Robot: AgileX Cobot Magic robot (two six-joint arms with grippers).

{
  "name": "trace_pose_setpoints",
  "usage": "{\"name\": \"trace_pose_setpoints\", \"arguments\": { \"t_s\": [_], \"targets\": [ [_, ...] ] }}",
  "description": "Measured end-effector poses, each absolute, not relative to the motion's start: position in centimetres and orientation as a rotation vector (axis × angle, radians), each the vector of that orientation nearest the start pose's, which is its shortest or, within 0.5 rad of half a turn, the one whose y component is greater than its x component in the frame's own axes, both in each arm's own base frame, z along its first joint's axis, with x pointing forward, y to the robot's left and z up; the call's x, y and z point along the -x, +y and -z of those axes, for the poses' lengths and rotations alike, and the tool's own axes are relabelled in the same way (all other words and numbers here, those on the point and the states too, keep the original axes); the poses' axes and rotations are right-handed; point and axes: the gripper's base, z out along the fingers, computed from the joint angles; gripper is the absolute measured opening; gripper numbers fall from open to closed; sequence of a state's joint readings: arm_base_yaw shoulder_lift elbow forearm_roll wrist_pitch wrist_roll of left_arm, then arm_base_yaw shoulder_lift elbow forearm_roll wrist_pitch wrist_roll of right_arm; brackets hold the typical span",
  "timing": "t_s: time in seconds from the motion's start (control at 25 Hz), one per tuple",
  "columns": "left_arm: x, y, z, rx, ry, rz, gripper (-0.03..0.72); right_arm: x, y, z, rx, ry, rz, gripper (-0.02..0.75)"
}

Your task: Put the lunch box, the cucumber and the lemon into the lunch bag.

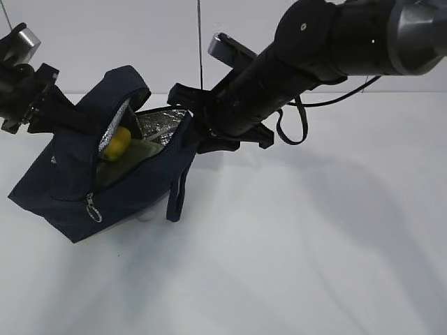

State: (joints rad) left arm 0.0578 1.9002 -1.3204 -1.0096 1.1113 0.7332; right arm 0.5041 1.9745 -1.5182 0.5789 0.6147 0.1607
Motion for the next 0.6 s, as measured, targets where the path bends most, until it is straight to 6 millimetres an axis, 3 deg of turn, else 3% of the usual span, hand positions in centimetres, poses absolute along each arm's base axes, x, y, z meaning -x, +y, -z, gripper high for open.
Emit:
{"name": "trace_pose_setpoints", "arguments": {
  "t_s": [0.24, 0.6],
  "targets": [
    [-37.8, -4.7, -22.1, -0.232, 2.580, 1.154, 0.000, -38.2, 24.3, -20.7, -0.148, 2.630, -0.868, 0.238],
    [-37.7, -4.8, -22.1, -0.239, 2.583, 1.165, 0.000, -39.2, 24.6, -19.4, -0.278, 2.576, -0.918, 0.418]
  ]
}}
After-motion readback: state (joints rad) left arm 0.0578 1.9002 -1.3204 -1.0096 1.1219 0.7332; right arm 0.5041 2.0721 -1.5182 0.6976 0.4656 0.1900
